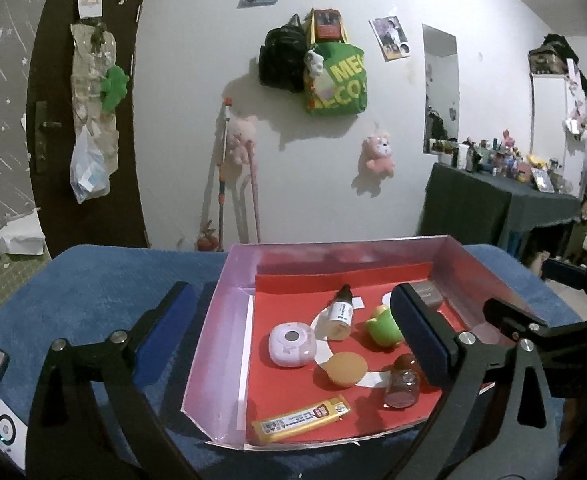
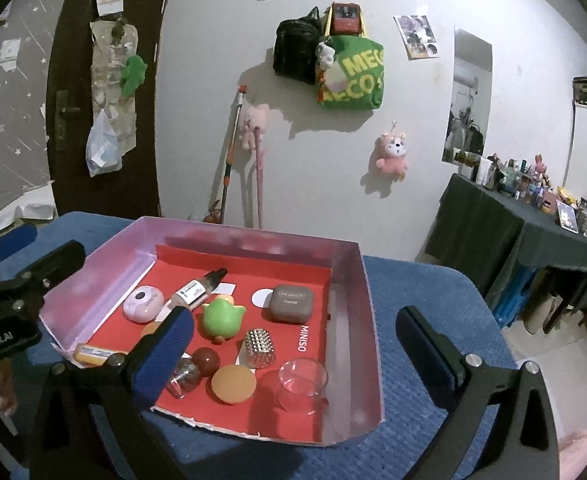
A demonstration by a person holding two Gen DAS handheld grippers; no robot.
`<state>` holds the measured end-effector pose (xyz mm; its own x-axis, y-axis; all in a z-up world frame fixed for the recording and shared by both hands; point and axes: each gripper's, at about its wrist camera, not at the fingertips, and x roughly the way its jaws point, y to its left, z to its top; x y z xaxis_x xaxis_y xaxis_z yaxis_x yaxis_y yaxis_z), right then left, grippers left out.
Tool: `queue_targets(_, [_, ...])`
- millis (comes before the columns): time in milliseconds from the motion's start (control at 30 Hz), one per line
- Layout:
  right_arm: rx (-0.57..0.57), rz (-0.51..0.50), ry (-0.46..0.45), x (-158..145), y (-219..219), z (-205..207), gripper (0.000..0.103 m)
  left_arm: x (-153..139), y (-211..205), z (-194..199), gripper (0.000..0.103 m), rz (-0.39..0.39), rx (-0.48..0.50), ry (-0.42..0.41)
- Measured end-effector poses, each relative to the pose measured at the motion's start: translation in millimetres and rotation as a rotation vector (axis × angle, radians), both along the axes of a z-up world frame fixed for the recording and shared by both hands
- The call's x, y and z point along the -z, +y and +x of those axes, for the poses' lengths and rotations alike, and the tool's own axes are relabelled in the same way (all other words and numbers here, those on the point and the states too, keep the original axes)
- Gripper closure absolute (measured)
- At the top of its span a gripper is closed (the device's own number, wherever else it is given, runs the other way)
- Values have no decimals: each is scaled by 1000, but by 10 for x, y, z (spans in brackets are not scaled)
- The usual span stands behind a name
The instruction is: Organize rigid objects
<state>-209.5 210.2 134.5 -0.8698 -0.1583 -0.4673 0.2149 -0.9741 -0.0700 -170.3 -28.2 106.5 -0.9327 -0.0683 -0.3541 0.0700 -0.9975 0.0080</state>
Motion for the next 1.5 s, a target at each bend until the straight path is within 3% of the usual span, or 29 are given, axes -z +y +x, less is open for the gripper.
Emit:
queue_targets(233, [35, -32, 14, 177, 59, -113, 0, 225, 105, -95, 3, -79, -23, -22])
queue_targets(433, [48, -64, -3, 260, 121, -173, 0, 280, 78, -112, 3, -58, -15, -45])
queue_targets(833, [73, 11, -33, 382, 75, -208, 0, 376, 18, -224, 3, -21, -14, -118])
queue_targets(1500, [90, 2, -50, 401, 80, -260, 0, 390, 7, -249, 3, -10, -11, -142])
